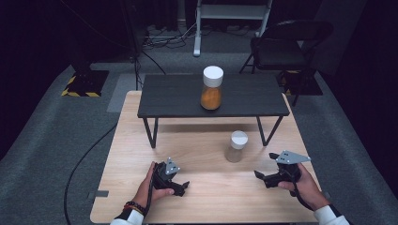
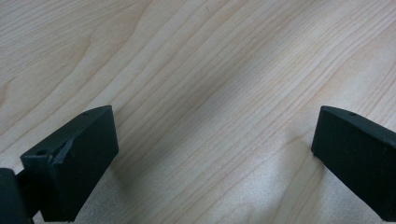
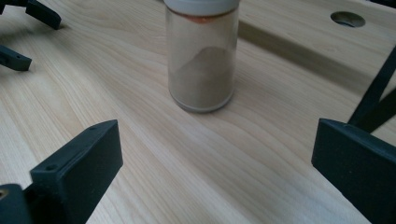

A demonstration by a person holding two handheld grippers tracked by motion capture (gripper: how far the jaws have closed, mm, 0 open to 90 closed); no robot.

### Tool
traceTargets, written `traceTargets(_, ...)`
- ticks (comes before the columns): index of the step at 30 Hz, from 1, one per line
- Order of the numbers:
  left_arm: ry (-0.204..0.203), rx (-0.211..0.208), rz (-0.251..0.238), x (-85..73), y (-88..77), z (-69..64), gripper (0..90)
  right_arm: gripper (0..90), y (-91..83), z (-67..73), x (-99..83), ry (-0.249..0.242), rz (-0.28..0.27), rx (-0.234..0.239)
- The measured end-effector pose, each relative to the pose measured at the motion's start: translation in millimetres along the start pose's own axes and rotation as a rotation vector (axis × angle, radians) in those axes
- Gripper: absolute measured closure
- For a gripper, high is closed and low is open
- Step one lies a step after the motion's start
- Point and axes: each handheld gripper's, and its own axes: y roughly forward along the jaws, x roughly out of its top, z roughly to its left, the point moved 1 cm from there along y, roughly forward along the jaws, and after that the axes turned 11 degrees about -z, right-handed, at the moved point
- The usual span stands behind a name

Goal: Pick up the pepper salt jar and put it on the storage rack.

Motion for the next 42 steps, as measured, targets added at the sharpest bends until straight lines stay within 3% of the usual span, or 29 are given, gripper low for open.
traceTargets(17,0.001,0.0,0.0,0.1,0.0,0.0,0.4,1.3,28.7,4.5,27.6,-0.045,-0.044,0.01)
traceTargets(42,0.001,0.0,0.0,0.0,0.0,0.0,0.4,1.3,62.7,3.2,27.2,-0.009,-0.079,0.015)
